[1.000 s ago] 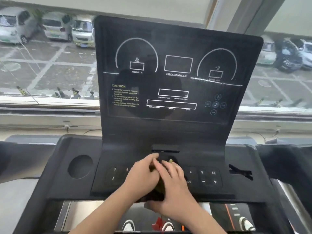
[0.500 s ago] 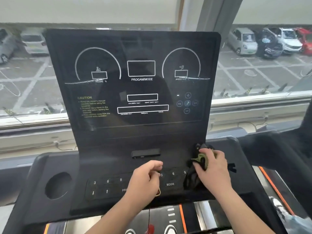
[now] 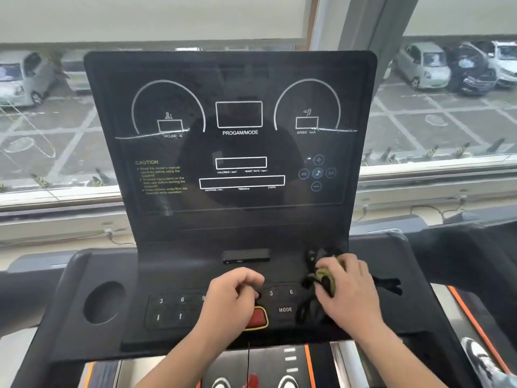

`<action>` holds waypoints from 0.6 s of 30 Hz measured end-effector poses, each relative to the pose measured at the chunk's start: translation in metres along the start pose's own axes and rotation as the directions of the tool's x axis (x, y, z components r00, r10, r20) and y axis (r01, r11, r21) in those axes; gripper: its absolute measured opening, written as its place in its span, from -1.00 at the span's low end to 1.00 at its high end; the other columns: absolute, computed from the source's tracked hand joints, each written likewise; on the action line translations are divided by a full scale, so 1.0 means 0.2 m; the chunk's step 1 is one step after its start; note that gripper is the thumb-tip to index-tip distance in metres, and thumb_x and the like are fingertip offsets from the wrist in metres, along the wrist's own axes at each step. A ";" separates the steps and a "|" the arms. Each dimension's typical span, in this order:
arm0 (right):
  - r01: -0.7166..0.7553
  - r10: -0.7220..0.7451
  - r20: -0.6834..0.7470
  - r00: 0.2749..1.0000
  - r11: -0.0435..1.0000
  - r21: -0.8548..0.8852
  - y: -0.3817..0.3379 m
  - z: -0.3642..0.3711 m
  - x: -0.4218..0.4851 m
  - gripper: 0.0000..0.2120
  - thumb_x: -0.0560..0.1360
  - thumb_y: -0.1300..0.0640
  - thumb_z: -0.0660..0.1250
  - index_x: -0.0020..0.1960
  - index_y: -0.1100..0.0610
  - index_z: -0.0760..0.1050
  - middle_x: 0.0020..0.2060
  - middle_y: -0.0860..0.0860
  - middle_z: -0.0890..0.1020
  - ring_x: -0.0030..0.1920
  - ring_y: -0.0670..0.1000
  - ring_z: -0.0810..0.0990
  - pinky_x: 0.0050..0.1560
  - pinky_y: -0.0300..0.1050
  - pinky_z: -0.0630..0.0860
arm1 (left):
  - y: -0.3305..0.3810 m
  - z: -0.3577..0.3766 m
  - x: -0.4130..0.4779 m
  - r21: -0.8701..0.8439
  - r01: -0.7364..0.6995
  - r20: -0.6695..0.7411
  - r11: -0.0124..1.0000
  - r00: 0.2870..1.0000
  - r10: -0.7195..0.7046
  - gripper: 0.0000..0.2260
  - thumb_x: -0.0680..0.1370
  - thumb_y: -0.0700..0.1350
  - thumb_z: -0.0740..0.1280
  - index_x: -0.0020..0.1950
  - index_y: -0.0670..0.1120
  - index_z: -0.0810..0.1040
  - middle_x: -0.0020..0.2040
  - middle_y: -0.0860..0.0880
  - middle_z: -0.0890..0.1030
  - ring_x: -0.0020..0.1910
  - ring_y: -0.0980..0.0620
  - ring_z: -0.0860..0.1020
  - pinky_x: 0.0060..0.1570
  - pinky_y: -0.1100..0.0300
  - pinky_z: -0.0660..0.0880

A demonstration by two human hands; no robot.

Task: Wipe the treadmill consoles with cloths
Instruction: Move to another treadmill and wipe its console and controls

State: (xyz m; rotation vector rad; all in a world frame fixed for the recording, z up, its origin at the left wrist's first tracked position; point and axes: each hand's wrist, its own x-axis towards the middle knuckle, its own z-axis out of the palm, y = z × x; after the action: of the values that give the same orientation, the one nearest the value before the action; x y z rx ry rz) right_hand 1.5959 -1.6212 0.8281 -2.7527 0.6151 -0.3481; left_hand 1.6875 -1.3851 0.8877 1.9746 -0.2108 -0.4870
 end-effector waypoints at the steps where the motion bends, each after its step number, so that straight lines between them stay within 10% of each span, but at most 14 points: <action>1: -0.070 0.070 -0.021 0.997 0.997 -0.027 0.04 -0.01 0.03 -0.62 0.33 -0.02 0.57 0.11 -0.09 0.58 0.03 0.06 0.48 -0.01 0.22 0.50 -0.03 0.13 0.58 | 0.00 0.00 0.00 0.001 -0.004 -0.008 1.000 1.000 0.004 -0.56 0.55 -0.46 0.20 -0.14 0.02 0.71 -0.23 0.04 0.70 -0.24 0.22 0.65 -0.36 0.45 0.46; 9: -0.152 0.148 -0.060 0.987 0.985 -0.081 -0.19 0.09 -0.06 -0.65 0.30 0.01 0.58 0.04 0.02 0.59 -0.07 0.11 0.46 -0.10 0.20 0.45 -0.24 0.05 0.54 | -0.10 -0.10 0.00 0.035 -0.025 -0.126 0.999 0.992 0.029 -0.54 0.51 -0.48 0.24 -0.24 0.06 0.68 -0.25 0.14 0.70 -0.28 0.15 0.64 -0.24 0.40 0.51; 18: -0.269 0.152 0.355 0.922 0.913 0.307 -0.62 0.06 0.01 -0.79 0.49 -0.12 0.43 0.06 -0.20 0.46 -0.05 -0.12 0.51 -0.03 0.05 0.54 -0.03 -0.09 0.38 | -0.26 -0.29 -0.05 0.018 -0.084 -0.223 0.996 0.971 0.086 -0.56 0.48 -0.48 0.29 -0.19 0.07 0.67 -0.22 0.14 0.69 -0.27 0.02 0.64 -0.24 0.22 0.56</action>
State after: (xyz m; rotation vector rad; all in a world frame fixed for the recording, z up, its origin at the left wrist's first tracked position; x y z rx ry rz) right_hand 1.6468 -1.5125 0.8587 -2.3007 0.6822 0.0479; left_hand 1.6999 -1.3098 0.8652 2.0016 -0.1547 -0.2057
